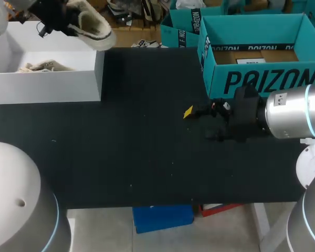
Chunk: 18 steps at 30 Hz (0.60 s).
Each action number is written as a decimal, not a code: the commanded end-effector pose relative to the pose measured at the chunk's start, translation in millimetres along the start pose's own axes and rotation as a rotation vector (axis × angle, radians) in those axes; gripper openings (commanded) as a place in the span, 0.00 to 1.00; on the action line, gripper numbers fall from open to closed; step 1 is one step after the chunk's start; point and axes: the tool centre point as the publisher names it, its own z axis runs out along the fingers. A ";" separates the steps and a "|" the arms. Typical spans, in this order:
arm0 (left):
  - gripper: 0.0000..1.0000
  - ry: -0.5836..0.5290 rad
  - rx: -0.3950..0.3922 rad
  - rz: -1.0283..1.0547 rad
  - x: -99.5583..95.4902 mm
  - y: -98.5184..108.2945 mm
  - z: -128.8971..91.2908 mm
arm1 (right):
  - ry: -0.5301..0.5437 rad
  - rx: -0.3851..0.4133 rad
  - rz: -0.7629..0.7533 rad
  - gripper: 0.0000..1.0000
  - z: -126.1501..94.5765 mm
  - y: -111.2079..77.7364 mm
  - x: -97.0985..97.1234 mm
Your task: Take the shoe out of the shoebox, open the shoe tongue, remove and reinsert the insole, then place the shoe into the shoebox
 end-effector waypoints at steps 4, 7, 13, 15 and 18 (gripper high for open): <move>0.00 -0.039 -0.026 -0.114 25.4 57.0 -12.4 | 0.000 0.000 0.000 1.00 0.4 0.1 0.5; 0.00 -0.034 -0.053 -0.162 34.0 79.2 -11.4 | 0.000 0.000 0.000 1.00 0.4 0.1 0.5; 0.00 0.033 -0.087 -0.243 45.2 106.7 -2.3 | 0.000 0.000 0.000 1.00 0.4 0.1 0.5; 0.00 0.050 -0.091 -0.268 48.5 112.6 1.9 | 0.000 0.000 0.000 1.00 0.4 0.1 0.5; 0.00 0.068 -0.102 -0.291 51.8 122.5 7.5 | 0.000 0.000 0.000 1.00 0.4 0.1 0.5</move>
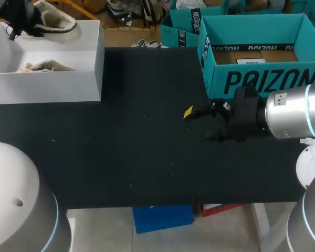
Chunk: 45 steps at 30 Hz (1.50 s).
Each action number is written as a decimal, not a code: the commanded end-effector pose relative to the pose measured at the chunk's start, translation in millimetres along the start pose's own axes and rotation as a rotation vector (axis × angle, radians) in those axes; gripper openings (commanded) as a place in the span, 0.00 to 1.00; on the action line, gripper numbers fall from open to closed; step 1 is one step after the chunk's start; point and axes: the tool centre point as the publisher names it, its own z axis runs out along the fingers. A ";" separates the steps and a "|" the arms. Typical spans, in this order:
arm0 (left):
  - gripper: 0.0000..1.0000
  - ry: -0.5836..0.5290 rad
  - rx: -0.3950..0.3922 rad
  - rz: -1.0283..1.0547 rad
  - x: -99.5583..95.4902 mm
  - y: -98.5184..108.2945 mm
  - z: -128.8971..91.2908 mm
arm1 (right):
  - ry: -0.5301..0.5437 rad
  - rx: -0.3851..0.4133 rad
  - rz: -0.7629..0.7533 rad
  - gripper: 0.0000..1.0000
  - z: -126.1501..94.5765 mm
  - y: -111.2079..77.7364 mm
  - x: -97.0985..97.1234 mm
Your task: Take the shoe out of the shoebox, open the shoe tongue, remove and reinsert the insole, then place the shoe into the shoebox
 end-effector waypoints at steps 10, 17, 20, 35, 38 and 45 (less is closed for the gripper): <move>0.00 0.108 -0.028 -0.096 2.3 37.0 38.8 | 0.000 0.000 0.000 1.00 0.4 0.1 0.5; 0.00 0.150 -0.039 -0.134 11.1 52.5 58.4 | 0.000 0.000 0.000 1.00 0.4 0.1 0.5; 0.00 0.161 -0.043 -0.143 12.8 55.0 62.5 | 0.000 0.000 0.000 1.00 0.4 0.1 0.5; 0.00 0.212 -0.062 -0.170 19.7 57.6 87.5 | 0.000 0.000 0.000 1.00 0.4 0.1 0.5; 0.00 0.222 -0.064 -0.176 21.7 58.6 91.8 | 0.000 0.000 0.000 1.00 0.4 0.1 0.5; 0.00 0.242 -0.076 -0.193 22.7 61.3 99.9 | 0.000 0.000 0.000 1.00 0.4 0.1 0.5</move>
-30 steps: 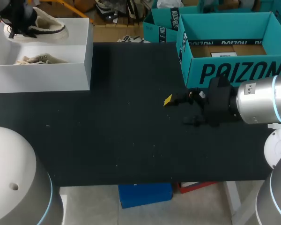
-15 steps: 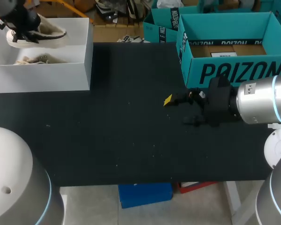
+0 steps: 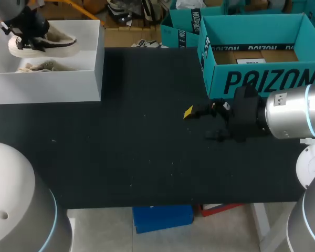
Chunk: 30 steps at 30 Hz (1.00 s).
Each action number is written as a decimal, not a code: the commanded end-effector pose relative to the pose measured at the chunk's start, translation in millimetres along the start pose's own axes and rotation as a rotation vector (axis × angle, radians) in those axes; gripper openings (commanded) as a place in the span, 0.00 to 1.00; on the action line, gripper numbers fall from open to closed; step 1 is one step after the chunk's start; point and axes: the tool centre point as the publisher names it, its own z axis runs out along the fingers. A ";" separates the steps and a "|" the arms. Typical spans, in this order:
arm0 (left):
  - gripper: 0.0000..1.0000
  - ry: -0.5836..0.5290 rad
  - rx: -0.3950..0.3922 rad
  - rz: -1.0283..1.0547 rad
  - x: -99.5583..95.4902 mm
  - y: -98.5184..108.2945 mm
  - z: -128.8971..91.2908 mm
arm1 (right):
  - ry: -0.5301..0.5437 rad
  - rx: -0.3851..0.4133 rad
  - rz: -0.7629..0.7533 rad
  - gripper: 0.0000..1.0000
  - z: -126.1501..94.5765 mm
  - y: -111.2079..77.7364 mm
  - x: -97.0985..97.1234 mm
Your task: Take the shoe out of the shoebox, open the shoe tongue, remove and reinsert the insole, then place the shoe into the shoebox
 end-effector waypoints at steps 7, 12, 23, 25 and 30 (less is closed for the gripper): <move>0.00 0.026 -0.021 -0.011 -5.3 4.6 11.0 | 0.000 0.000 0.000 1.00 0.4 0.1 0.5; 0.00 0.037 -0.018 -0.019 -7.1 6.6 20.6 | 0.000 0.000 0.000 1.00 0.4 0.1 0.5; 0.00 0.055 -0.020 -0.022 -8.8 5.9 29.7 | 0.000 0.000 0.000 1.00 0.4 0.1 0.5; 0.00 0.058 -0.021 -0.022 -8.9 6.0 31.2 | 0.000 0.000 0.000 1.00 0.4 0.1 0.5; 0.09 0.064 -0.022 -0.027 -9.0 7.6 35.4 | 0.000 0.000 0.000 1.00 0.4 0.1 0.5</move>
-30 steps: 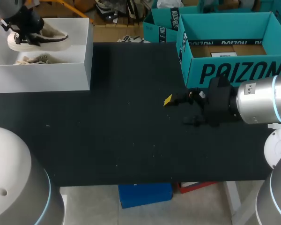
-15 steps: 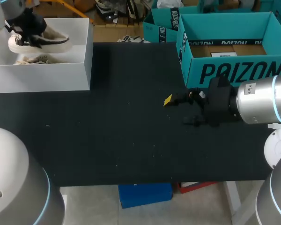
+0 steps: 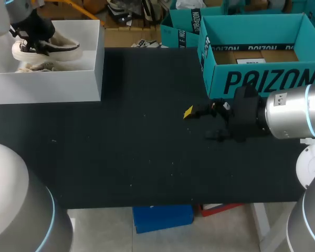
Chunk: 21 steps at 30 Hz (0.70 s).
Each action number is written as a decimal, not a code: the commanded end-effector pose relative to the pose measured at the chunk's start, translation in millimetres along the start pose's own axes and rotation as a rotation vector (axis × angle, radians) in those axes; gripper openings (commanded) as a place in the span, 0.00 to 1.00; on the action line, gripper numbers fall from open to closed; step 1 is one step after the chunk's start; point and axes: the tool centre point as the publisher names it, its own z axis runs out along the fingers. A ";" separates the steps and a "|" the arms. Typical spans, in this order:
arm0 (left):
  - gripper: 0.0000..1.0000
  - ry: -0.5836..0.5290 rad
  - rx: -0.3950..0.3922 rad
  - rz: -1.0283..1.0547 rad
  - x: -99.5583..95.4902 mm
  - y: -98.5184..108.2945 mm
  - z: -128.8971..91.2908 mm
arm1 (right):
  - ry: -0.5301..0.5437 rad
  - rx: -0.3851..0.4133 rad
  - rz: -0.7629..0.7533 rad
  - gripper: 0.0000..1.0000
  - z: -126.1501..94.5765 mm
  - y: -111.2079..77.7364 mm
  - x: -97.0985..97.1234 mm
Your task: Take the shoe out of the shoebox, open the shoe tongue, remove and reinsert the insole, then place the shoe into the shoebox
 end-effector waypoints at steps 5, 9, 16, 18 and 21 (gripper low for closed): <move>0.39 0.008 0.004 -0.008 -4.0 2.9 6.5 | 0.000 0.000 0.000 1.00 0.4 0.1 0.5; 0.45 0.003 0.010 -0.007 -4.8 3.0 8.3 | 0.000 0.000 0.000 1.00 0.4 0.1 0.5; 0.48 -0.031 0.044 -0.005 -10.7 -1.6 -1.8 | 0.000 0.000 0.000 1.00 0.4 0.1 0.5; 0.48 -0.034 0.051 -0.006 -11.3 -4.4 -9.6 | 0.000 0.000 0.000 1.00 0.4 0.1 0.5; 0.48 -0.035 0.054 -0.004 -10.6 -9.0 -24.7 | 0.000 0.000 0.000 1.00 0.4 0.1 0.5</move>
